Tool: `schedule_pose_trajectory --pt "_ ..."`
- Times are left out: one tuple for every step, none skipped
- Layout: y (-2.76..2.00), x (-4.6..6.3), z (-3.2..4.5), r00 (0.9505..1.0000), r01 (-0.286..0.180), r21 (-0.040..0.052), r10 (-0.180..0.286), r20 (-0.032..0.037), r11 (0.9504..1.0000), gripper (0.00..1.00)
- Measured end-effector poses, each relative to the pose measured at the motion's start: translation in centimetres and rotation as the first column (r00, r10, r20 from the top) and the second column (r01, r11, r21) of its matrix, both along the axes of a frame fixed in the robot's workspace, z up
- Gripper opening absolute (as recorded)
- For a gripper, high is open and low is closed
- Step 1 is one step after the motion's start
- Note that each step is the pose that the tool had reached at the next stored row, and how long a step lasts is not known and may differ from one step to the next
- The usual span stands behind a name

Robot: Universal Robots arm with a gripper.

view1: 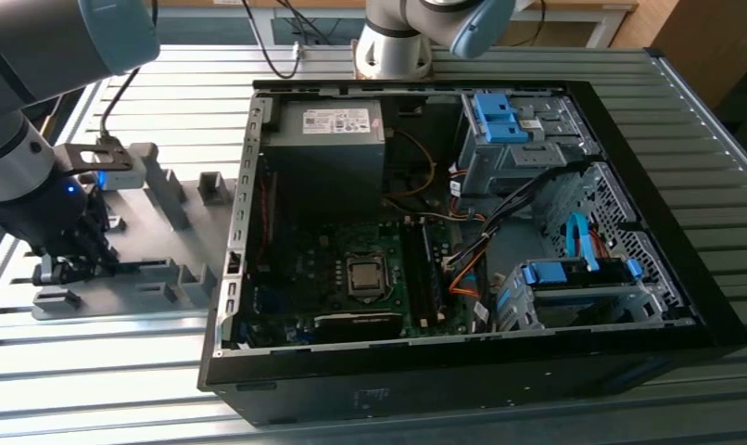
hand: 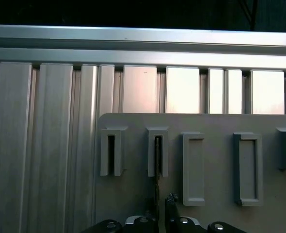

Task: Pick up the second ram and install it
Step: 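Pick up the second ram and move it above second insertion slot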

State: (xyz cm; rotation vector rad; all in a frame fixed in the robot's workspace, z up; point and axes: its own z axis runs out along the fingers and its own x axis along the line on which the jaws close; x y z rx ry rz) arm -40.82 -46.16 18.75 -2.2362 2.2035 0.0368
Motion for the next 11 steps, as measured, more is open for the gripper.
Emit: schedule_pose_trajectory --pt "0.0 0.0 0.01 1.0 0.0 0.0 0.0 -0.0001 1.0 0.23" --pt "0.0 0.0 0.01 1.0 -0.001 0.0001 0.001 0.0 1.0 0.23" --pt "0.0 0.0 0.02 1.0 -0.001 0.0 0.001 0.0 1.0 0.23" --pt "0.0 0.0 0.02 1.0 -0.001 0.0 0.001 -0.0001 1.0 0.23" --pt "0.0 0.0 0.02 1.0 -0.001 0.0 0.001 0.0 1.0 0.23" --pt "0.0 0.0 0.02 1.0 -0.001 0.0 0.001 -0.0001 1.0 0.23" --pt "0.0 0.0 0.02 1.0 -0.001 0.0 0.001 0.0 1.0 0.23" --pt "0.0 0.0 0.02 1.0 -0.001 0.0 0.001 0.0 1.0 0.23" --pt "0.0 0.0 0.02 1.0 -0.001 -0.0001 0.001 -0.0001 1.0 0.22" --pt "0.0 0.0 0.02 1.0 -0.001 0.0 0.001 -0.0001 1.0 0.22" --pt "0.0 0.0 0.02 1.0 -0.001 0.0 0.001 0.0 1.0 0.22"
